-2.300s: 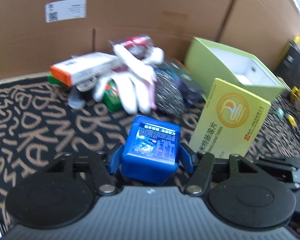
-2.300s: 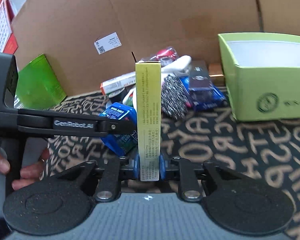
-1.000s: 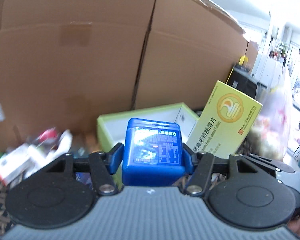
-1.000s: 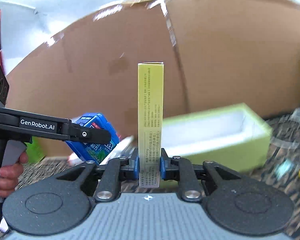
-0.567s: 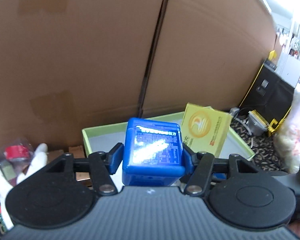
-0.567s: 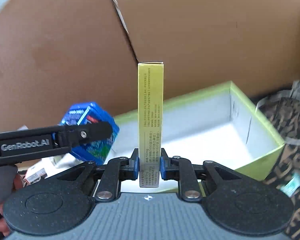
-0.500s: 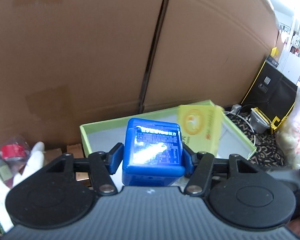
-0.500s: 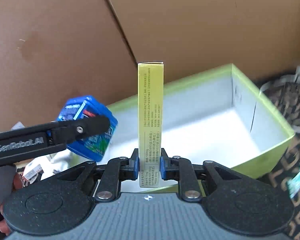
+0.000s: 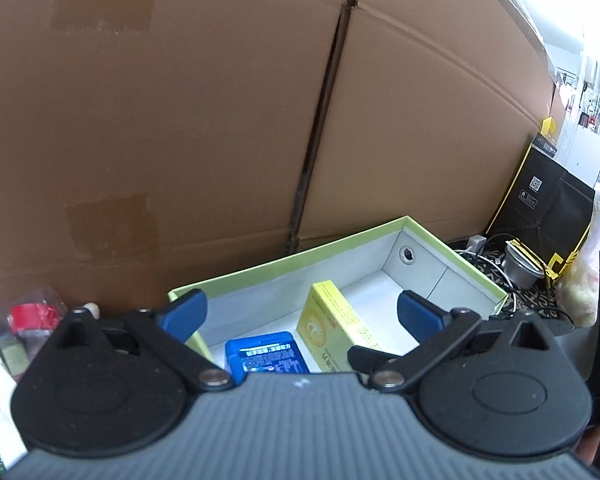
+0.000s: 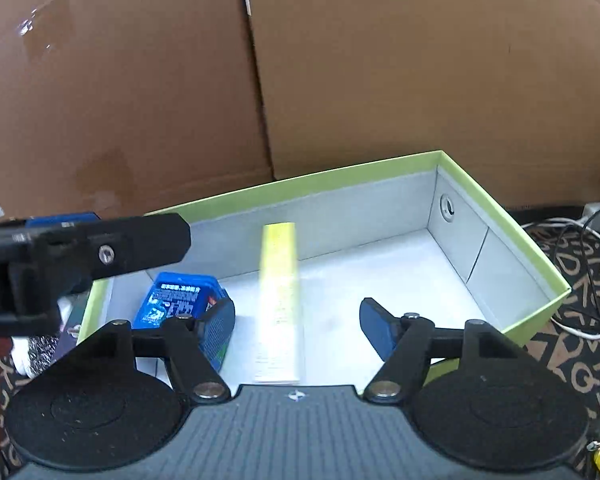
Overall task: Organize objects
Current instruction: 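Carry both boxes into the green shoebox and open both tools, then withdraw both tools from the green shoebox back to the pile, then grasp the steel wool with right tool while left tool grasps white-orange box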
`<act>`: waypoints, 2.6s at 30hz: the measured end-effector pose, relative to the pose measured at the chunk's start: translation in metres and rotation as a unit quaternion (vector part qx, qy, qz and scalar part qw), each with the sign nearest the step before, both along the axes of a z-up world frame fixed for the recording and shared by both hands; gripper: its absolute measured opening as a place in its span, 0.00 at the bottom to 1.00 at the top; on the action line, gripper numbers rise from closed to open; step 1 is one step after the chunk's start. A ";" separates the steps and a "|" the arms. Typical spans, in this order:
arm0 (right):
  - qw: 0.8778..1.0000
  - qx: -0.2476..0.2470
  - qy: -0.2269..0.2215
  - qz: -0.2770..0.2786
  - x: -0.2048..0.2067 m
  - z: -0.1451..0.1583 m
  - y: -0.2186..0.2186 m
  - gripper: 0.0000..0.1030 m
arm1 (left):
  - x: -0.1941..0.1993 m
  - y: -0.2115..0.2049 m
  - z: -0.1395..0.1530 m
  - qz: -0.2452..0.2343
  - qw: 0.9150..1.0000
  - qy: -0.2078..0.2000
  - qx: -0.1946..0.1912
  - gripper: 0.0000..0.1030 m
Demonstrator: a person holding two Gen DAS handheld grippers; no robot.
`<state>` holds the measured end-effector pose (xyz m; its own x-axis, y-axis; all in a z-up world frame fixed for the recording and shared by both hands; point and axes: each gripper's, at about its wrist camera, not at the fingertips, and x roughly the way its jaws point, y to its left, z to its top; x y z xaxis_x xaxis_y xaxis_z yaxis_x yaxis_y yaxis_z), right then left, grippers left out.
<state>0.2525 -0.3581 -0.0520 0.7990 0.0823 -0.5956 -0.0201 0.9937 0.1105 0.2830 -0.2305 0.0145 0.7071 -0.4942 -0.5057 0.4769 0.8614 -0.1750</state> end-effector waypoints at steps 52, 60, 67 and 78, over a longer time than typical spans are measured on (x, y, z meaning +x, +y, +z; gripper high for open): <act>0.988 -0.024 -0.062 0.142 -0.079 -0.037 0.222 0.65 | -0.111 0.263 -0.052 0.201 0.975 0.092 0.032 1.00; 0.990 -0.058 -0.065 0.115 -0.043 -0.041 0.229 0.40 | -0.059 0.266 -0.040 0.235 0.969 0.072 0.024 1.00; 0.988 -0.022 -0.069 0.134 -0.069 -0.033 0.205 0.31 | 0.019 0.268 -0.041 0.172 0.980 0.076 0.061 1.00; 0.986 0.009 -0.073 0.152 -0.101 -0.022 0.197 0.31 | 0.030 0.236 -0.063 0.117 0.972 0.042 0.199 0.89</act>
<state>0.1518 -0.1613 -0.0744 0.8134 0.3402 -0.4718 -0.3332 0.9374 0.1015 0.3129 0.0053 -0.0485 0.7239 -0.0792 -0.6854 0.2588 0.9520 0.1633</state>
